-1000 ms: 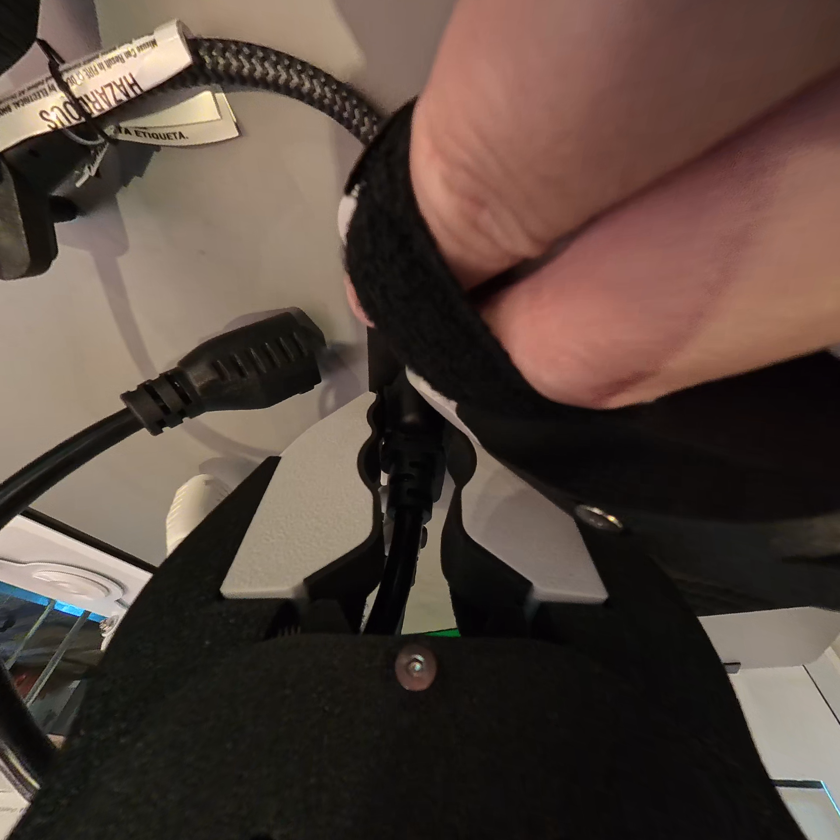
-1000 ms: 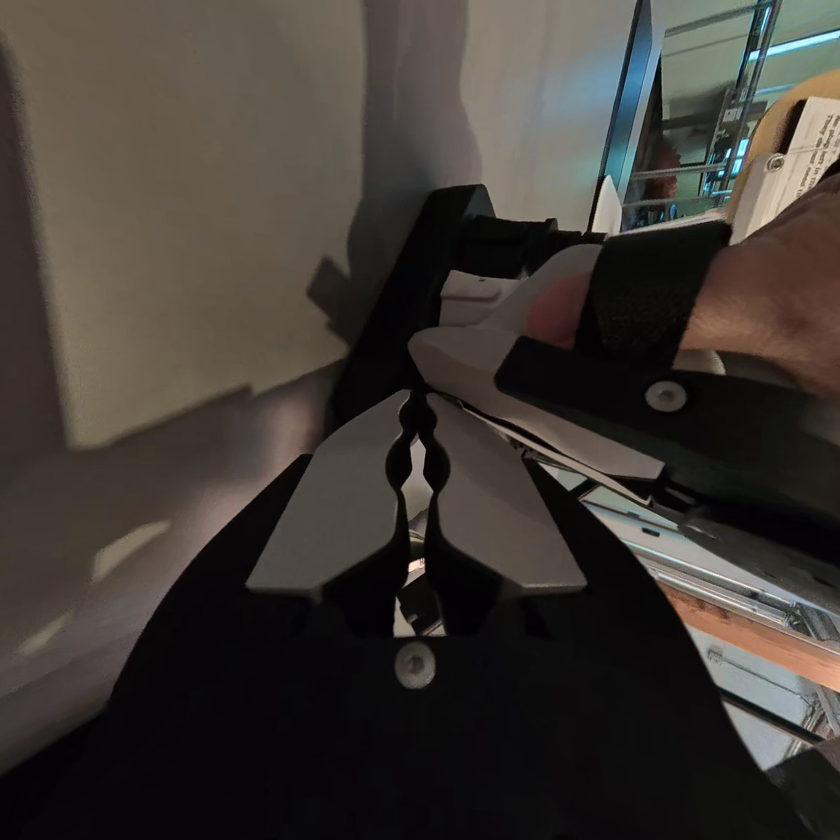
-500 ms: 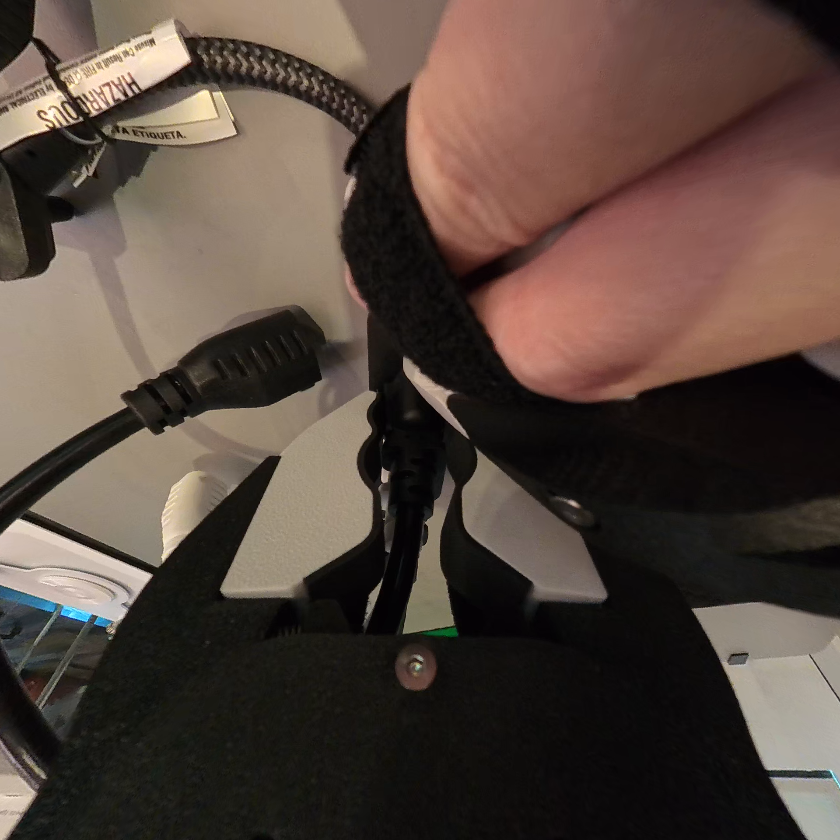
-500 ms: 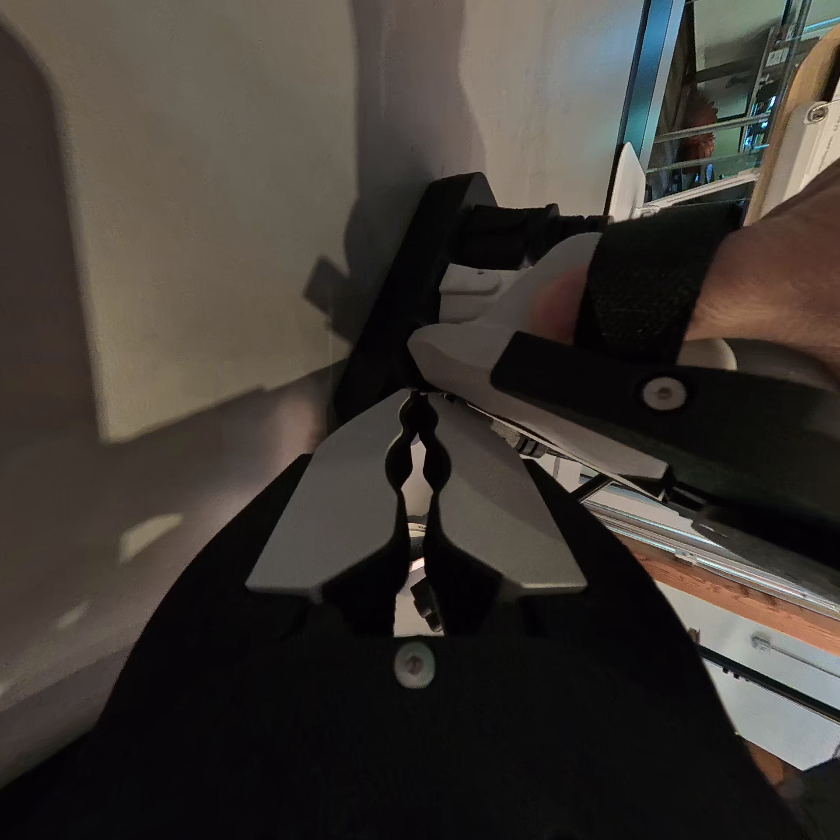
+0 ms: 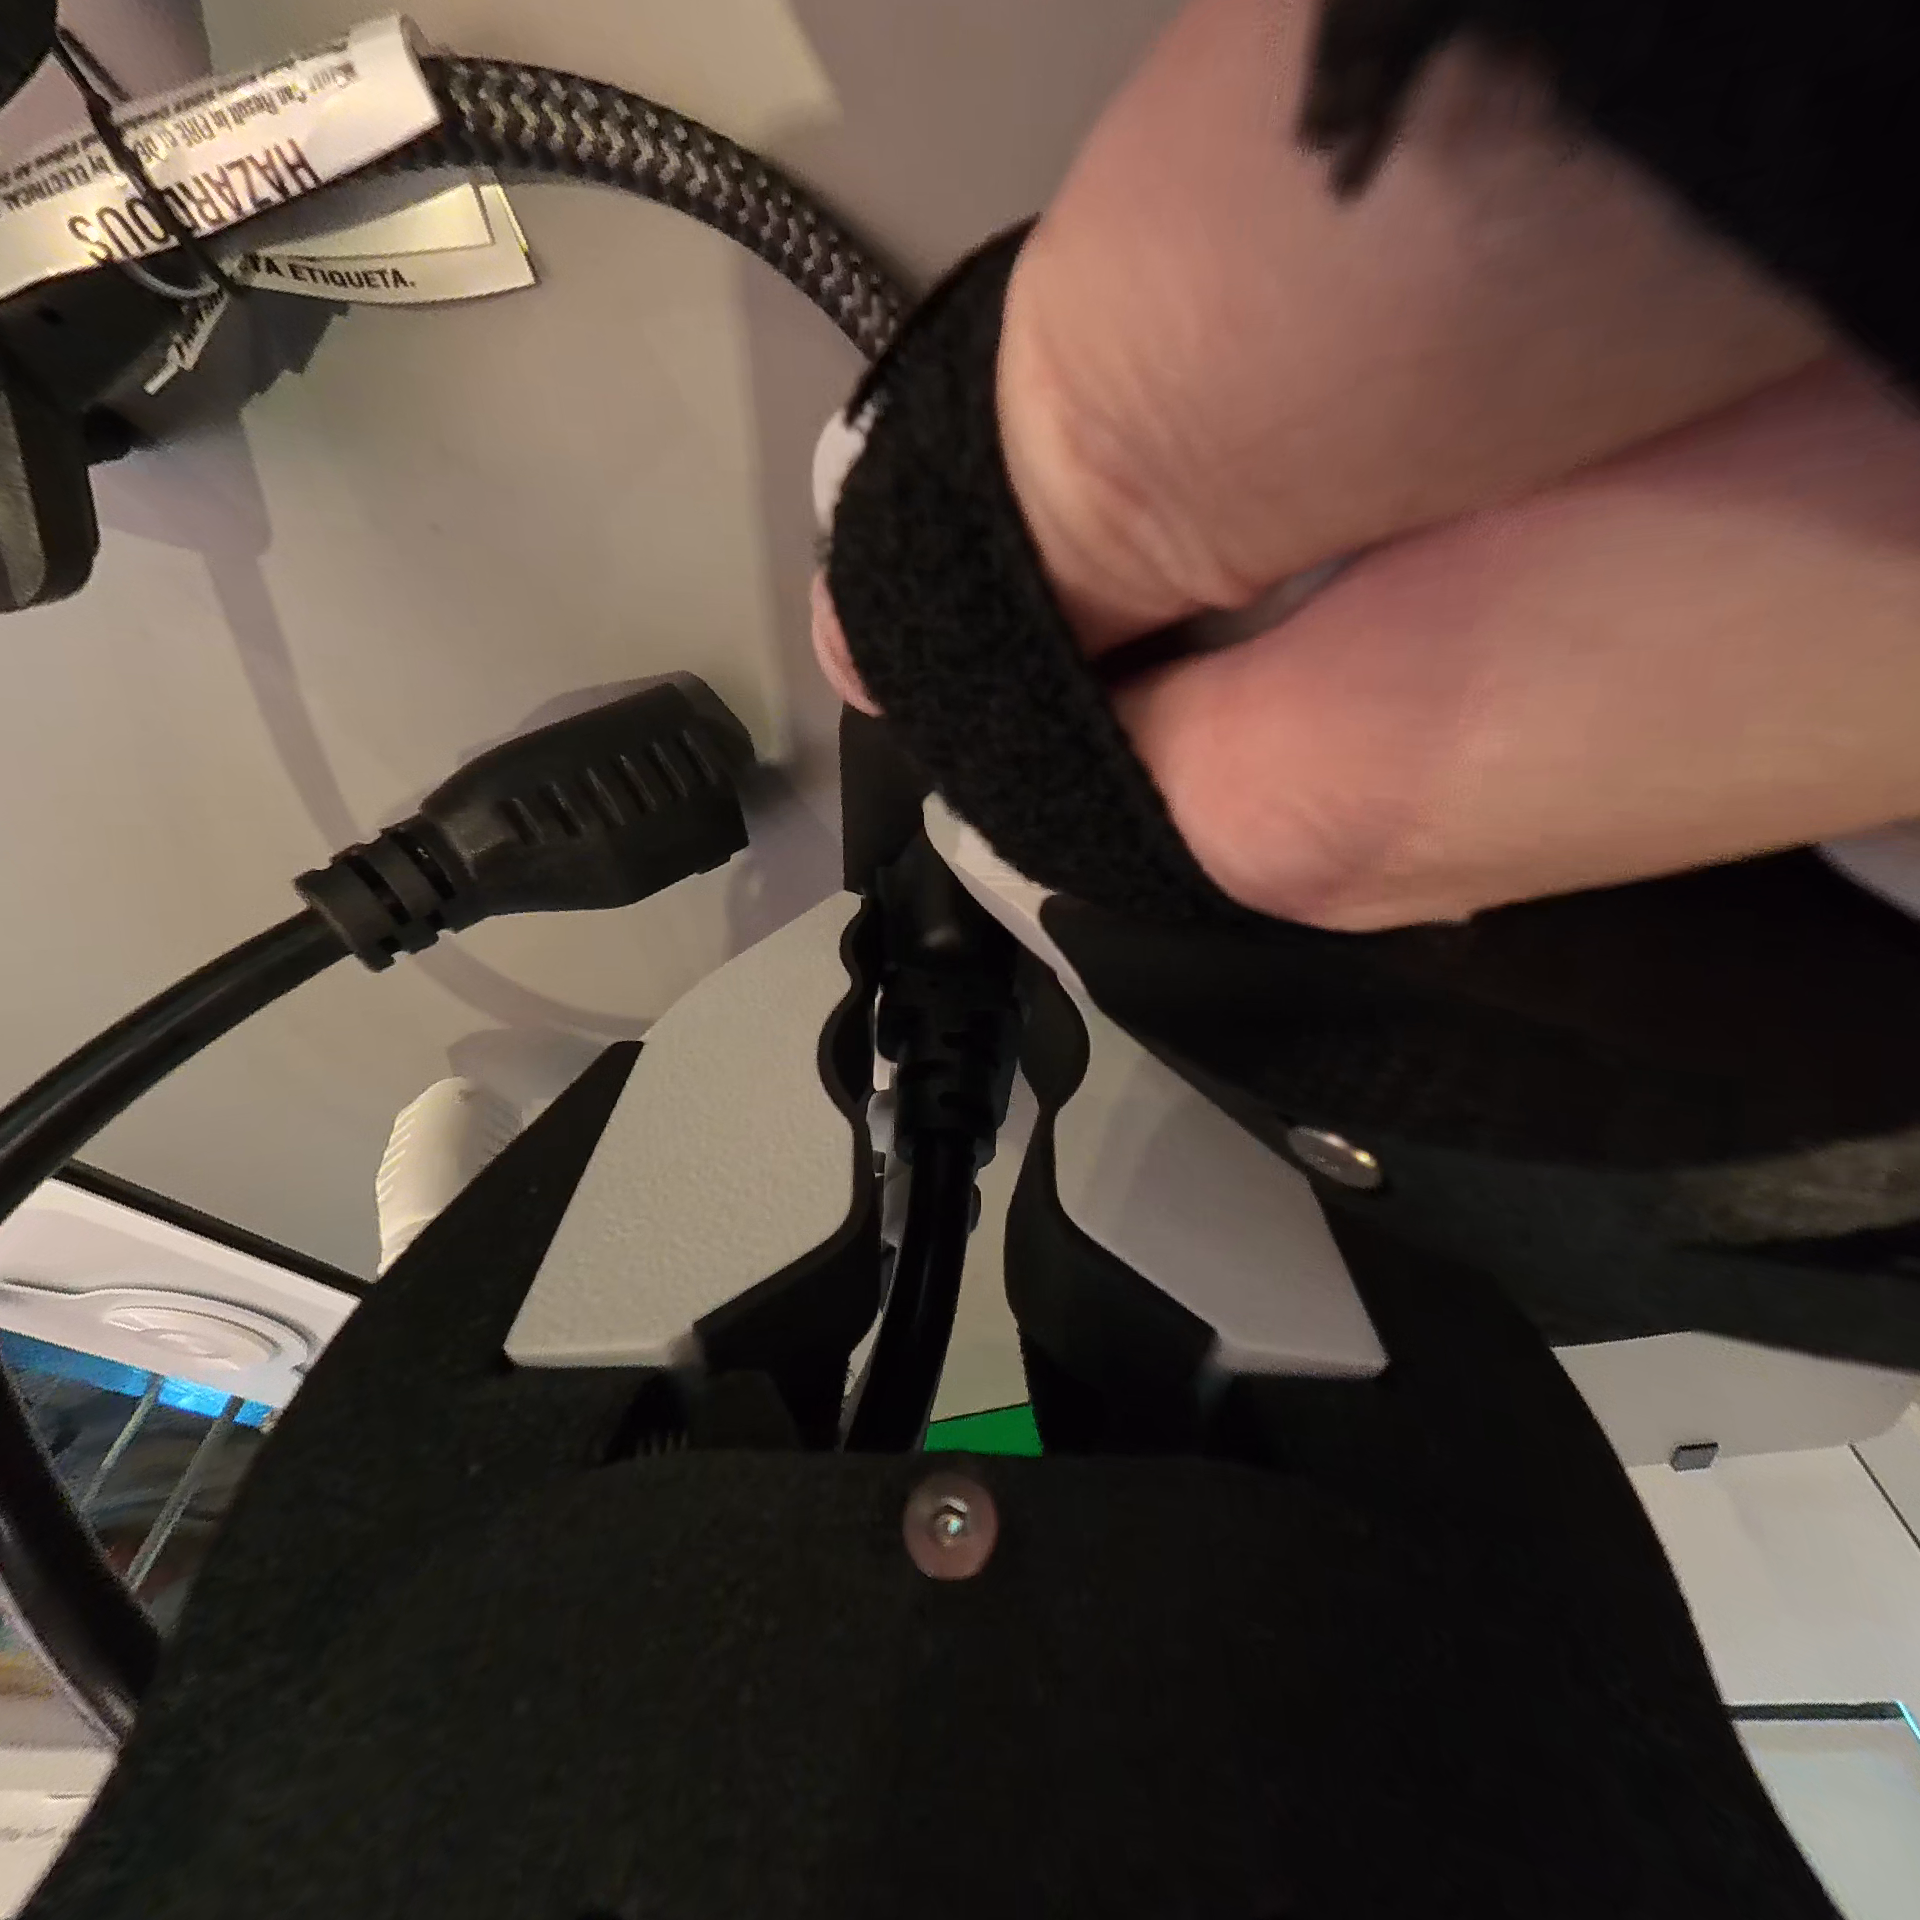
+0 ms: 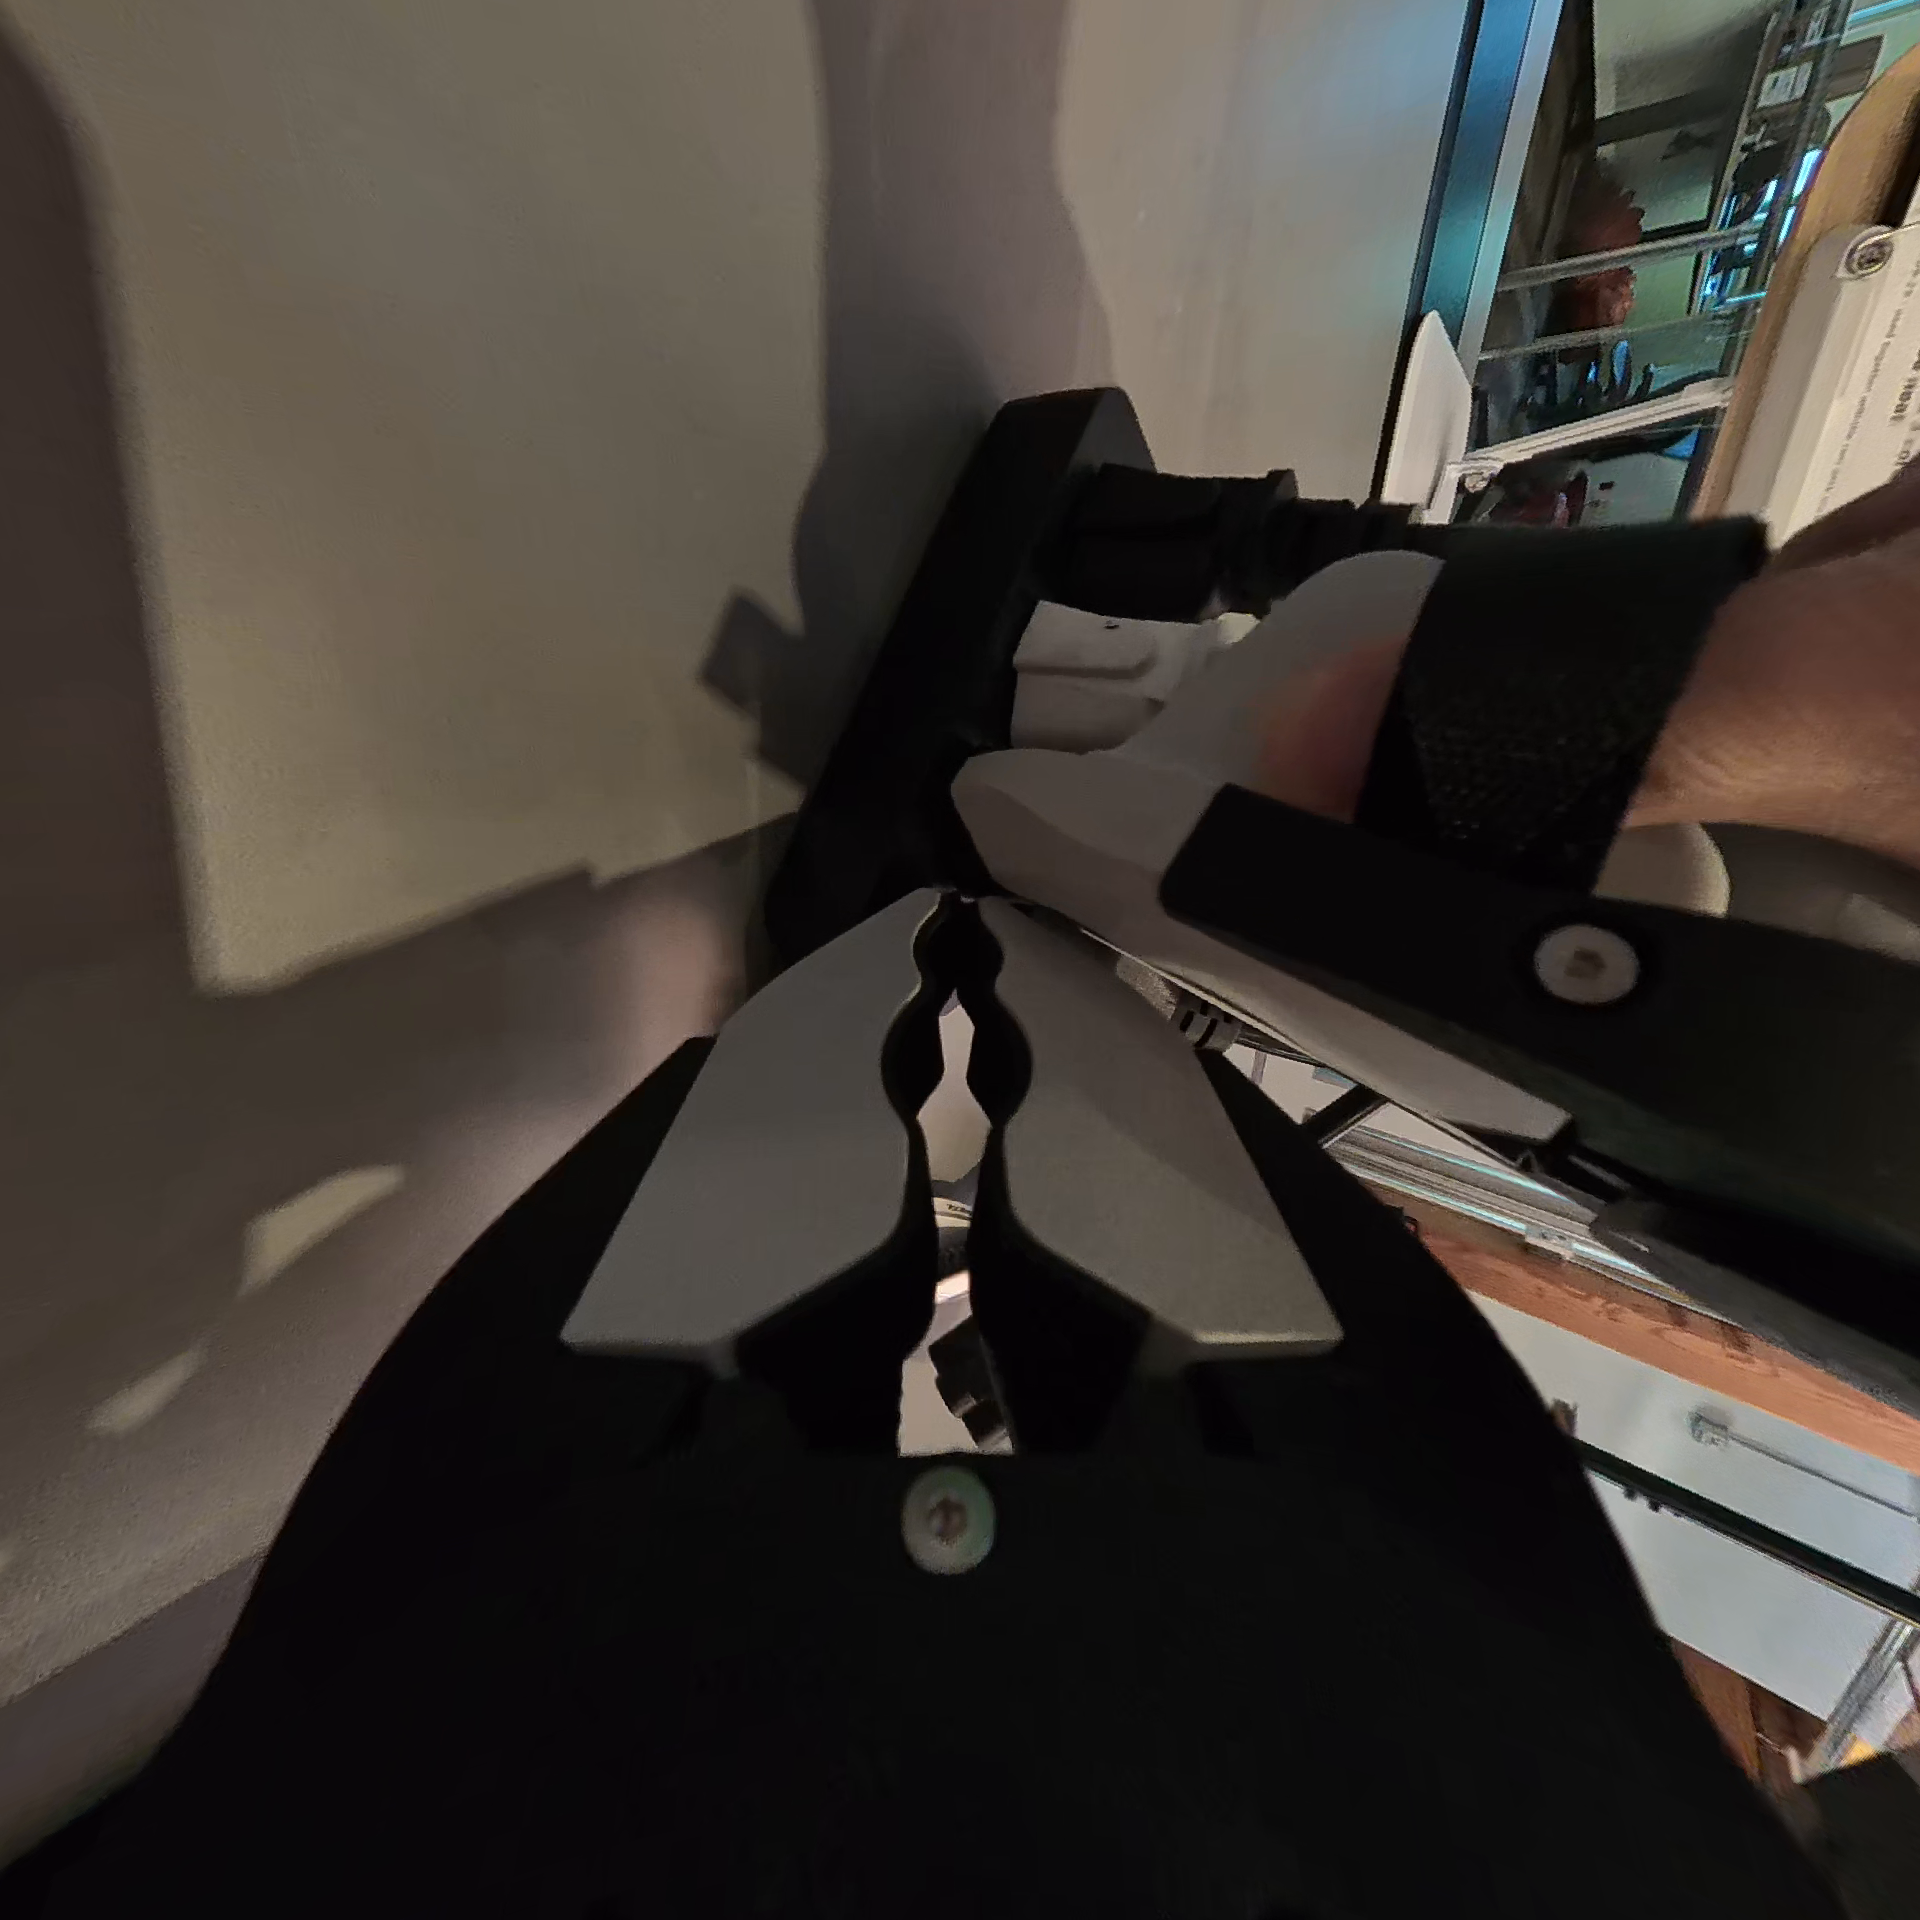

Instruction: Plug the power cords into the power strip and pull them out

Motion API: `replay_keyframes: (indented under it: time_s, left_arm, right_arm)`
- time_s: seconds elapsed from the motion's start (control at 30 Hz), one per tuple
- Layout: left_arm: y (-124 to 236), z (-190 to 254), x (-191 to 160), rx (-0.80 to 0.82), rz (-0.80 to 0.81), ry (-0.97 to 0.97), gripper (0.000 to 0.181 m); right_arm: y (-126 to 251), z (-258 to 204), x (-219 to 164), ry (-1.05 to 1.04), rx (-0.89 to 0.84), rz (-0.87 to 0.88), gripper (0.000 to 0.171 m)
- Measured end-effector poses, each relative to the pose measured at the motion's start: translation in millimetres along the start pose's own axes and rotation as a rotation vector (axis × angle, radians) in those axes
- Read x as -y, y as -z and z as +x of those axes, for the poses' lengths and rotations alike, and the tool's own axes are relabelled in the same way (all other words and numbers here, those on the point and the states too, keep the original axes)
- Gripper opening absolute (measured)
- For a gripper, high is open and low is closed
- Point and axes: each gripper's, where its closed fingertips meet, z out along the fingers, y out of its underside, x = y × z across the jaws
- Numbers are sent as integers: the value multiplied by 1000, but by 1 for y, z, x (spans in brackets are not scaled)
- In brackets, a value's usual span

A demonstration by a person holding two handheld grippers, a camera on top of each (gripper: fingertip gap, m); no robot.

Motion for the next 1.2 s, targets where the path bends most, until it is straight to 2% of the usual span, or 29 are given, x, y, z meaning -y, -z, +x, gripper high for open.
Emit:
replay_keyframes:
  time_s: [0.03, 0.4, 0.53, 0.6, 0.8, 1.2]
  left_arm:
    - [0, 0, 0, 3, 4, -7, 26]
    - [0, 1, -5, -21, 20, -24, 25]
    - [-1, 0, -3, -5, 80, -2, 25]
    - [-7, 3, -6, -3, 63, 6, 34]
    - [-8, 1, -4, 52, 57, -33, 32]
    - [-5, -2, -5, 20, 84, -56, 25]
  right_arm:
    - [0, 0, 0, 0, 2, -4, 1]
    - [-1, 0, 4, -22, 2, 10, 1]
    - [-1, 0, 5, -8, -6, 13, 2]
    - [-1, 1, 5, 18, -14, -8, 1]
    - [-1, 1, 5, 16, -20, -14, 1]
    - [-1, 1, 5, -70, -7, 21, 1]
